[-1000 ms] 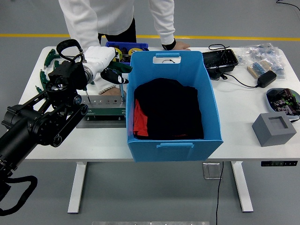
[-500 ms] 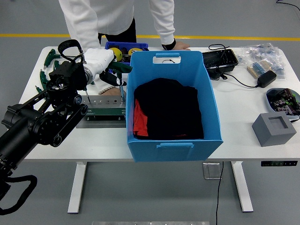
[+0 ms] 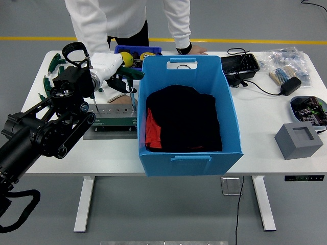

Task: Lift tool from toolbox,place it in box,lift tool from toolbox,place it in box

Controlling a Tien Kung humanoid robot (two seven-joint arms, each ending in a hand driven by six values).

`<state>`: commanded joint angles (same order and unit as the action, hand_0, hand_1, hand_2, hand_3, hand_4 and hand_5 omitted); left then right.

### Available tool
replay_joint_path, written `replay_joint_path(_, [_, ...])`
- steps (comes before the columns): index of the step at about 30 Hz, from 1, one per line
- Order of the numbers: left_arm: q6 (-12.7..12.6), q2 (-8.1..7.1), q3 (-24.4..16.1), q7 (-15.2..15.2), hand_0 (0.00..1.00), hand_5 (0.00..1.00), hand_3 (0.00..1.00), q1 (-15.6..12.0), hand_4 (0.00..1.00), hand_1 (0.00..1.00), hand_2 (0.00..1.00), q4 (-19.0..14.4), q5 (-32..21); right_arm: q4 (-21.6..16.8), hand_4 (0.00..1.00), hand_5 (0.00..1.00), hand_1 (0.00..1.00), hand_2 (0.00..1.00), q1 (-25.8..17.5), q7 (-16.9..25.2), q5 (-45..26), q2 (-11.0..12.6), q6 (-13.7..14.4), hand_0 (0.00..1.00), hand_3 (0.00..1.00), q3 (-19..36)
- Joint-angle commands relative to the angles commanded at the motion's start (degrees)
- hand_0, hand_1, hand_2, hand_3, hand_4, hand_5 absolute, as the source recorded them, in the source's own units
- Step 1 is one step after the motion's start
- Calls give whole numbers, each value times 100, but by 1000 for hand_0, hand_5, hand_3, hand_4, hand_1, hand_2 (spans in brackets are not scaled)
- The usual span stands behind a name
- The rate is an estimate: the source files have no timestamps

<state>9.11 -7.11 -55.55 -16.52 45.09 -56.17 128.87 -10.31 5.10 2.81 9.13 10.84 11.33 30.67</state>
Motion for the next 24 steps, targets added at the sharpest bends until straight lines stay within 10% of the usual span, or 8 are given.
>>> replay_joint_path(24, [-167, -34, 117, 27, 231, 504, 131, 31, 998, 82, 82, -84, -368, 0, 778, 694, 669, 732, -70, -10, 53, -7, 1, 683, 578, 39])
